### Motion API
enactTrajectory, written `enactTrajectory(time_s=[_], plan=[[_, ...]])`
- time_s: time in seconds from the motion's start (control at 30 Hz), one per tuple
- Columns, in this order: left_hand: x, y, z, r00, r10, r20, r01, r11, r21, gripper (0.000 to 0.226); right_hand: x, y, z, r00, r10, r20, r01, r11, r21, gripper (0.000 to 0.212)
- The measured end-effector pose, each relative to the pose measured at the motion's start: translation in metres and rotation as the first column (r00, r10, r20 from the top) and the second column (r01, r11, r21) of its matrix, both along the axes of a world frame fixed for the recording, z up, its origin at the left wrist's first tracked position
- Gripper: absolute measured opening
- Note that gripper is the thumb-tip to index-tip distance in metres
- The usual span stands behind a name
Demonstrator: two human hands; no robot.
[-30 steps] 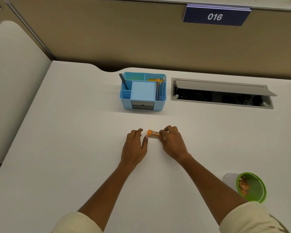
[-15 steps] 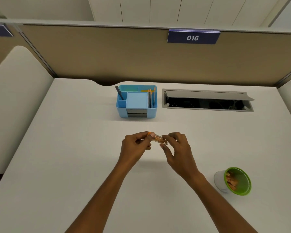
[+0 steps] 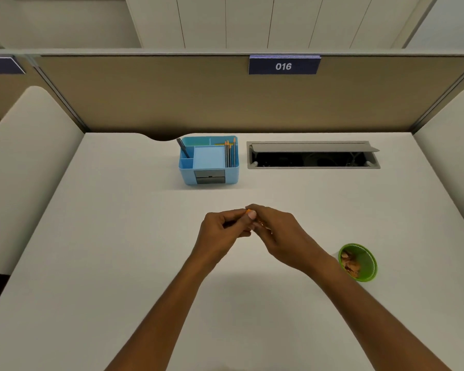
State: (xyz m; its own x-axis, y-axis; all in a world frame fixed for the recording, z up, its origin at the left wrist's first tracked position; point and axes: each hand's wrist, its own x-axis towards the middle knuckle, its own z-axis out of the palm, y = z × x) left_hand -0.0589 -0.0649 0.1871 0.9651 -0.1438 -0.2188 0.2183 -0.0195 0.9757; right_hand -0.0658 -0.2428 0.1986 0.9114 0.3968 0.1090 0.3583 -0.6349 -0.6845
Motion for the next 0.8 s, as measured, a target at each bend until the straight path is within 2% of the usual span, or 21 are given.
enactTrajectory(time_s=[0.1, 0.17, 0.23, 0.37, 0.57, 0.7, 0.8], plan=[[-0.003, -0.004, 0.004, 1.000, 0.003, 0.025, -0.004, 0.999, 0.036, 0.042, -0.007, 0.001, -0.001, 1.000, -0.012, 0.018, 0.012, 1.000, -0.006, 0.021], [-0.004, -0.006, 0.005, 0.999, 0.008, 0.052, -0.010, 0.998, 0.055, 0.038, -0.010, 0.003, -0.001, 0.999, -0.023, 0.040, 0.023, 1.000, -0.001, 0.021], [-0.005, -0.007, 0.006, 0.998, 0.008, 0.068, -0.012, 0.998, 0.063, 0.033, -0.012, 0.005, -0.001, 0.994, -0.047, 0.102, 0.049, 0.998, -0.025, 0.023], [-0.008, -0.008, 0.007, 0.998, 0.006, 0.057, -0.010, 0.998, 0.062, 0.041, -0.015, 0.005, -0.002, 0.976, -0.074, 0.204, 0.093, 0.992, -0.085, 0.026], [-0.009, -0.007, 0.005, 0.999, 0.024, 0.040, -0.026, 0.998, 0.061, 0.027, -0.015, 0.005, -0.007, 0.963, -0.073, 0.259, 0.110, 0.985, -0.131, 0.026], [-0.010, -0.010, 0.006, 1.000, 0.026, 0.016, -0.026, 1.000, 0.001, 0.023, -0.015, 0.001, -0.015, 0.973, -0.134, 0.189, 0.137, 0.991, -0.003, 0.031], [-0.010, -0.017, 0.009, 0.995, 0.048, -0.092, -0.062, 0.985, -0.159, 0.020, -0.018, -0.005, -0.023, 0.975, -0.208, -0.083, 0.223, 0.933, 0.284, 0.040]])
